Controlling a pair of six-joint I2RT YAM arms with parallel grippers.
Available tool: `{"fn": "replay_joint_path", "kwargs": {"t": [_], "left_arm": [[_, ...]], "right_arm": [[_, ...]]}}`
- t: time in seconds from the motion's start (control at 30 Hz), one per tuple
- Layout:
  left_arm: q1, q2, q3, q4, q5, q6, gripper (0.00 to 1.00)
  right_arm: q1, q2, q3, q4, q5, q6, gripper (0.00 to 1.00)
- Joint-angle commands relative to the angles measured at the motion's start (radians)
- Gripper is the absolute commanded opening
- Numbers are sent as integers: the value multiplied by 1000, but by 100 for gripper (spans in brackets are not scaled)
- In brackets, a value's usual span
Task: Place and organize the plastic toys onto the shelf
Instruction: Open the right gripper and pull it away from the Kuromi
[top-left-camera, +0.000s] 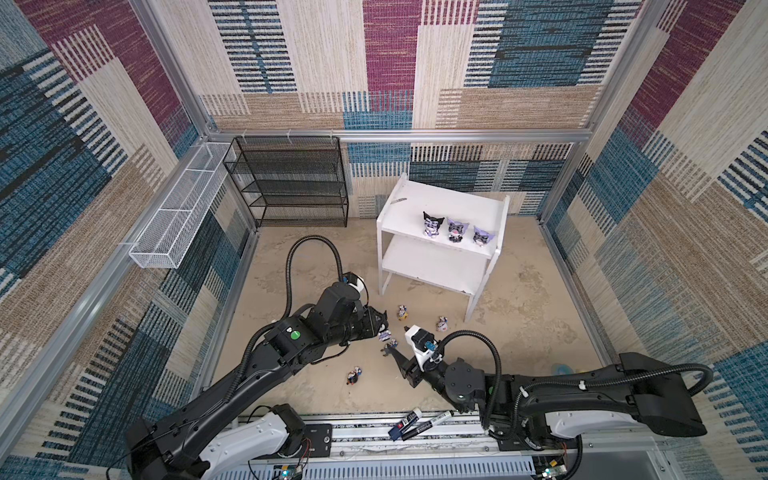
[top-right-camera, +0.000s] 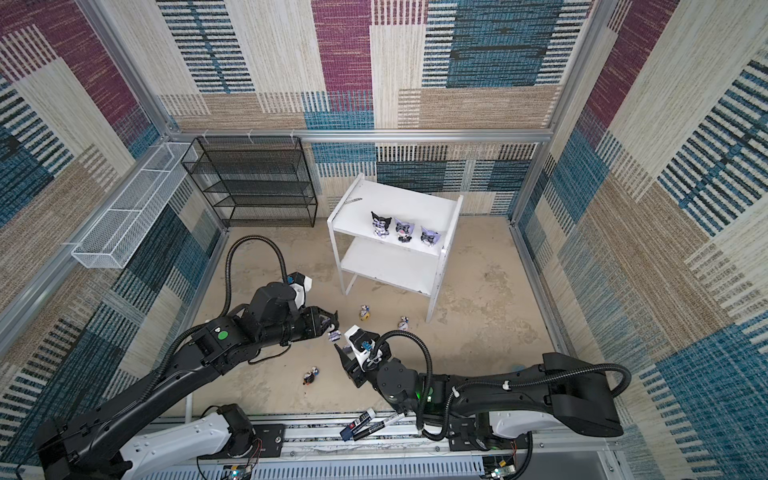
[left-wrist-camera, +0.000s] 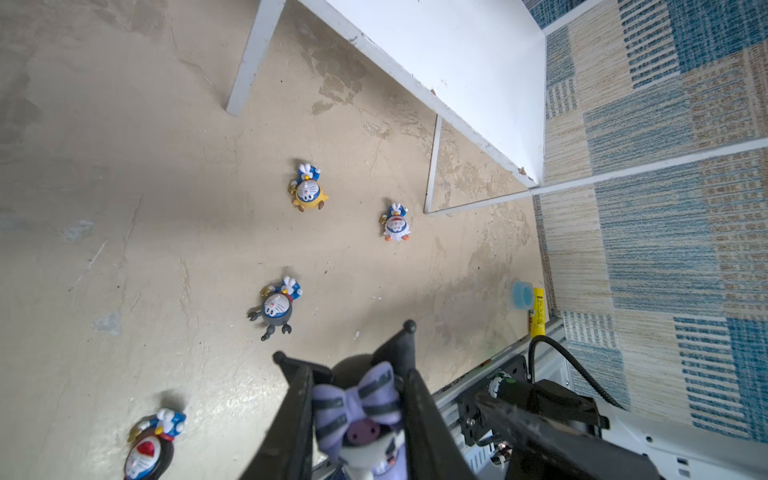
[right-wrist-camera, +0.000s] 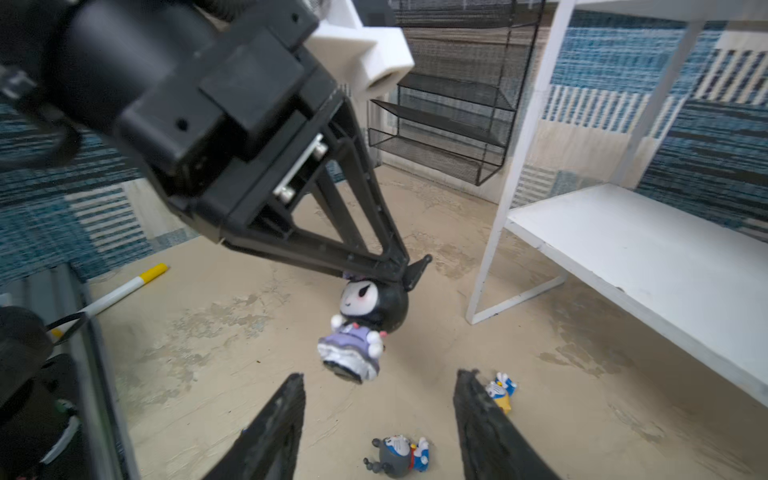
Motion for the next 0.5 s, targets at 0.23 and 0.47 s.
{"fn": "replay_joint_path", "kwargs": {"t": [0.23, 0.47], "left_arm": [[0, -100, -62, 101, -46, 173, 12], [-7, -212, -69, 163, -113, 343, 11]], "right_arm": [[-109, -95, 8, -144, -319, 198, 83], [-139, -155, 7, -223, -417, 261, 95]]}}
